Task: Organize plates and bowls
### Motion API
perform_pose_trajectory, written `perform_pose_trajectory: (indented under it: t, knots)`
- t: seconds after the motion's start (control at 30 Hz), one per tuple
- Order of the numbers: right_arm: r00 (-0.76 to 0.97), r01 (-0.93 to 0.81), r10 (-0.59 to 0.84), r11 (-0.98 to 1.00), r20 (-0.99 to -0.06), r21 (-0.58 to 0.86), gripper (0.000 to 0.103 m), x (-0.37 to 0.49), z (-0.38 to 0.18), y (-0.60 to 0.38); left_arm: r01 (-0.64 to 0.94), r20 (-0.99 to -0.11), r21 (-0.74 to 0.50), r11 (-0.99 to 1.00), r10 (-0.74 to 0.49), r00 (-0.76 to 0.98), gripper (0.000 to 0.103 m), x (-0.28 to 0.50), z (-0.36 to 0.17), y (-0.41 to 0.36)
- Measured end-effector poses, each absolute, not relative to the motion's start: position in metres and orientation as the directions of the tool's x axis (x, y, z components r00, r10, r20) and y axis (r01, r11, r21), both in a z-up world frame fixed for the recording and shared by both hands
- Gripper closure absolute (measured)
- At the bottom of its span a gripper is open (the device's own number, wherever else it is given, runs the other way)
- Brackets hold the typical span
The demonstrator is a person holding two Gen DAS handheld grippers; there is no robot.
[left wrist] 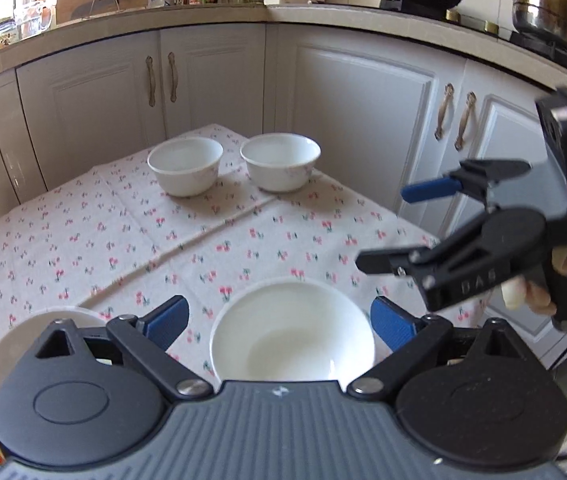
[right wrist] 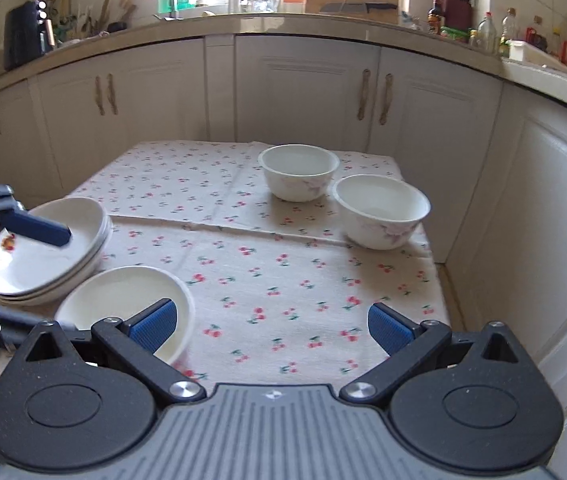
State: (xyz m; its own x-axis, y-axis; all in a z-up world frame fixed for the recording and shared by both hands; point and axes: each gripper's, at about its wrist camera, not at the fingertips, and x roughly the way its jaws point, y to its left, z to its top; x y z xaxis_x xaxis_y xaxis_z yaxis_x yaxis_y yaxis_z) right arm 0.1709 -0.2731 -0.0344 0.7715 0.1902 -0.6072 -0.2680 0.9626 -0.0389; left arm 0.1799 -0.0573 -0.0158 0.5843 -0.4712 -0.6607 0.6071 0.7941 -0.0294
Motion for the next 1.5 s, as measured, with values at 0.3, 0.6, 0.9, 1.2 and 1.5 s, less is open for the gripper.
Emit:
perform_pose_trajectory:
  t: [0.3, 0.6, 0.9, 1.2, 1.5]
  knots:
    - [0.810, -0.215, 0.127, 0.973, -0.572, -0.089, 0.000, 0.200, -0.032, -0.294, 0.602, -0.675, -0.031, 0.798, -0.461, 0.576, 0.005, 0.244, 0.013, -0.085]
    - [0.813, -0.217, 0.121, 0.971, -0.570, -0.104, 0.000, 0.239, -0.039, -0.310, 0.633, -0.710, -0.016, 0.774, -0.455, 0.538, 0.005, 0.310, 0.022, -0.125]
    - [0.783, -0.254, 0.146, 0.962, -0.605, -0.096, 0.000, 0.276, -0.059, -0.331, 0.680, -0.745, 0.006, 0.733, -0.450, 0.492, 0.005, 0.362, 0.001, -0.164]
    - [0.769, -0.303, 0.188, 0.949, -0.610, -0.088, 0.000, 0.313, -0.074, -0.334, 0.729, -0.776, 0.012, 0.684, -0.454, 0.438, 0.006, 0.403, -0.016, -0.200]
    - [0.765, -0.300, 0.199, 0.952, -0.613, -0.065, 0.000, 0.333, -0.088, -0.343, 0.756, -0.802, -0.007, 0.654, -0.456, 0.387, 0.014, 0.434, -0.036, -0.224]
